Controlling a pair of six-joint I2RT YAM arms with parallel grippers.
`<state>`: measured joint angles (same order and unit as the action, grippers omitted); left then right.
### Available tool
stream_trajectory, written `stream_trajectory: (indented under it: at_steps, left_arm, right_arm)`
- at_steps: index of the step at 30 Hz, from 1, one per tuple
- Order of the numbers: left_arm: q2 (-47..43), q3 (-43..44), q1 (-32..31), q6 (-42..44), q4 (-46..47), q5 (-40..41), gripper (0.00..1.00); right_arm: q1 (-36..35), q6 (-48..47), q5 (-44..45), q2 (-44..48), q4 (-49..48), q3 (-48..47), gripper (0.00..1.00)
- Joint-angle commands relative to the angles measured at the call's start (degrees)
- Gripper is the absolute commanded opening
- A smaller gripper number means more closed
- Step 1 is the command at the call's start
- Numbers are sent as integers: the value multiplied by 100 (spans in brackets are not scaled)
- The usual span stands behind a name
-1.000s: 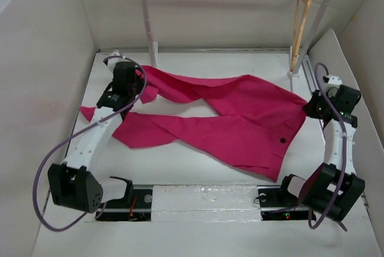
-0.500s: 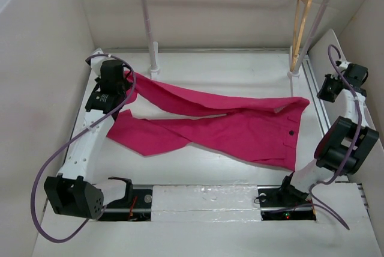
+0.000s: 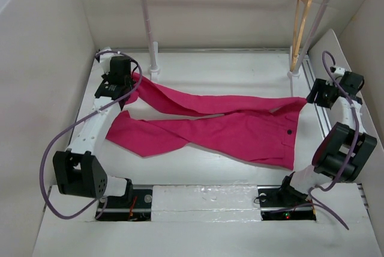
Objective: Place the trousers on the hanger
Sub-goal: Fold the trousers
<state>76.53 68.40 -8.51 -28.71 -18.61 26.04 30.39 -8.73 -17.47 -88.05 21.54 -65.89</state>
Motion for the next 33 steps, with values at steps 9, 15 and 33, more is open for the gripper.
stream_trajectory:
  at_steps: [9,15,33]
  left_arm:
    - [117,156,34,-64,631,-126,0]
    - [-121,-125,34,-126,736,-126,0]
    - [-1421,-336,34,199,-29,936,0]
  right_arm:
    - [-25,20,-1460,-977,-563,-311,77]
    - [-77,196,-1601,-1451,-801,-477,78]
    - [72,477,-459,922,-1082,956,0]
